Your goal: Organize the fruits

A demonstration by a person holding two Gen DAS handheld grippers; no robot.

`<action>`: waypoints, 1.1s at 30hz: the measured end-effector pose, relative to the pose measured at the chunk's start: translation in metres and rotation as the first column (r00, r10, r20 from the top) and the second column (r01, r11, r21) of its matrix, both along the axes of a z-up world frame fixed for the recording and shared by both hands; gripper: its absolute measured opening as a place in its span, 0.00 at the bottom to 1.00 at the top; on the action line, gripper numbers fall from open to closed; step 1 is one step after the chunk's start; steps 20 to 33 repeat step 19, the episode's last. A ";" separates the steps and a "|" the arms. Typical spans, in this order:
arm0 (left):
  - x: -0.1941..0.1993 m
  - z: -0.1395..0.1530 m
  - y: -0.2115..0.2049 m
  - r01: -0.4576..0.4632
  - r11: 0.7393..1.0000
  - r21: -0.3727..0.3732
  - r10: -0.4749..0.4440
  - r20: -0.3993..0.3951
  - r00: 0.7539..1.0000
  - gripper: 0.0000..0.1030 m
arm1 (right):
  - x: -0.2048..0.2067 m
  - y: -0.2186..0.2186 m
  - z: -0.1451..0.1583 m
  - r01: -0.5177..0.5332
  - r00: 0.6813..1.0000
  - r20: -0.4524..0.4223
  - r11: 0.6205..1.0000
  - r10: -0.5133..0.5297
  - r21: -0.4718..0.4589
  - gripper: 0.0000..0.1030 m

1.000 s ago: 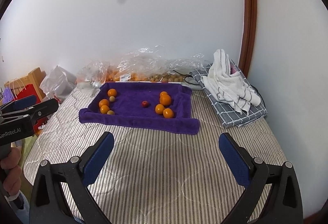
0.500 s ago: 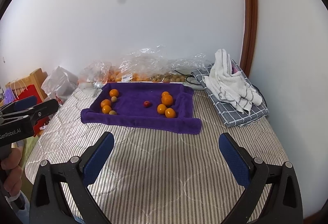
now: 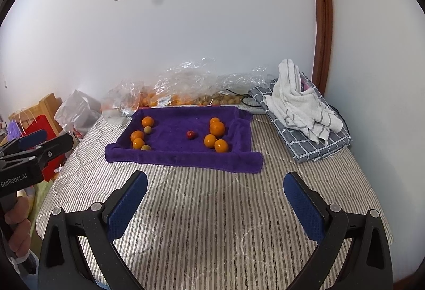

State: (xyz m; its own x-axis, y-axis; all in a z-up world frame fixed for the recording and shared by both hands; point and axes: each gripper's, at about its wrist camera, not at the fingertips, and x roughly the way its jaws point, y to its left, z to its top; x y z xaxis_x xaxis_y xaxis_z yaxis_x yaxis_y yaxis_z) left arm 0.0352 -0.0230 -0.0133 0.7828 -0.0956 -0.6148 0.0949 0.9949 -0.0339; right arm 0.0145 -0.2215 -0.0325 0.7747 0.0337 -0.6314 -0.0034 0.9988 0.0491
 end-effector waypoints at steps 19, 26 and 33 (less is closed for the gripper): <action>0.035 -0.021 0.008 -0.030 0.999 0.026 0.031 -0.020 0.999 0.91 | 0.038 0.006 -0.018 -0.009 1.000 -0.023 1.000 0.009 -0.025 0.98; 0.035 -0.021 0.008 -0.030 0.999 0.026 0.031 -0.020 0.999 0.91 | 0.038 0.006 -0.018 -0.009 1.000 -0.023 1.000 0.009 -0.025 0.98; 0.035 -0.021 0.008 -0.030 0.999 0.026 0.031 -0.020 0.999 0.91 | 0.038 0.006 -0.018 -0.009 1.000 -0.023 1.000 0.009 -0.025 0.98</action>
